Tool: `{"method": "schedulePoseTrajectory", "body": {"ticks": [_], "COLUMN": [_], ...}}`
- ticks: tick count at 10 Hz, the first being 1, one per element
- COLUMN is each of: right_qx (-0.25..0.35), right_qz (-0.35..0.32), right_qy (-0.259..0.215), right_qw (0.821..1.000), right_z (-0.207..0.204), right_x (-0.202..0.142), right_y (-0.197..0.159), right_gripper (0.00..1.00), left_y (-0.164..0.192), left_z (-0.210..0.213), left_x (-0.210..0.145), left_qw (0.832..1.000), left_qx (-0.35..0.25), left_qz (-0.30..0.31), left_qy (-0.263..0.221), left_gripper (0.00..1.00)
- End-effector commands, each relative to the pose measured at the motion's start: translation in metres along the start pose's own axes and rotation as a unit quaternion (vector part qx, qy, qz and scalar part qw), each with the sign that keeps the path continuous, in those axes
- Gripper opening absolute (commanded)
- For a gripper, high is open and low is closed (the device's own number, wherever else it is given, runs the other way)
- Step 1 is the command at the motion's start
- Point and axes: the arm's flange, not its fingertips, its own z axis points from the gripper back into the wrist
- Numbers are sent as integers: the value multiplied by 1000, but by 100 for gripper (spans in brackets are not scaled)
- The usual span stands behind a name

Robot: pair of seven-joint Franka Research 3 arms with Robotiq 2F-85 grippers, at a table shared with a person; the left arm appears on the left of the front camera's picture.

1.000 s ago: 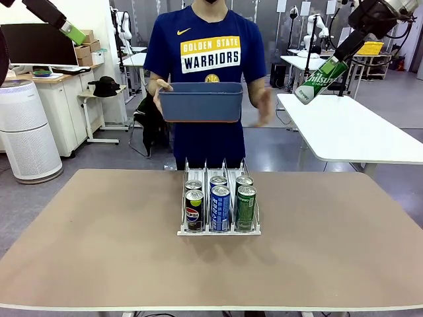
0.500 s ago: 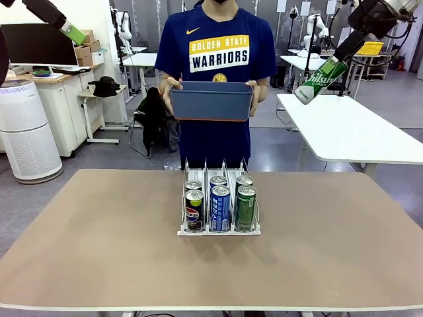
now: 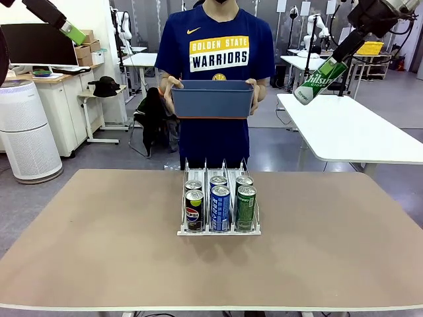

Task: Fill the beverage cans into the dispenser.
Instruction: Place the picked Sprite in the line of the Automatic Can Dispenser with the same cans.

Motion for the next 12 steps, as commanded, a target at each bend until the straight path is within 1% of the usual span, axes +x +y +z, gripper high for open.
{"method": "schedulePoseTrajectory", "body": {"ticks": [1, 2, 3, 6, 9, 10, 11, 12], "right_qx": [-63, -95, -102, -99, -93, -57, -81, -81], "right_qz": [-22, -36, -34, -42, -40, -28, -39, -39], "right_qy": [10, 1, -1, 1, 5, -5, 14, 14], "right_qw": [998, 995, 994, 994, 995, 998, 996, 996], "right_z": [-16, -28, -38, -61, -84, -85, -82, -82], "right_x": [-18, -23, -29, -51, -63, -61, -62, -62], "right_y": [42, 53, 64, 79, 73, 56, 72, 72], "right_gripper": [58, 58, 58, 58, 58, 58, 58, 58], "left_y": [-1, -1, -1, -1, -1, -1, -1, -1], "left_z": [0, 0, 0, 0, 0, 0, 0, 0], "left_x": [-1, -1, -1, -1, -1, -1, -1, -1], "left_qw": [1000, 1000, 1000, 1000, 1000, 1000, 1000, 1000], "left_qx": [1, 1, 1, 1, 1, 1, 1, 1], "left_qz": [3, 3, 3, 3, 3, 3, 3, 3], "left_qy": [6, 6, 6, 6, 6, 6, 6, 6], "left_gripper": [100, 100, 100, 100, 100, 100, 100, 100]}}
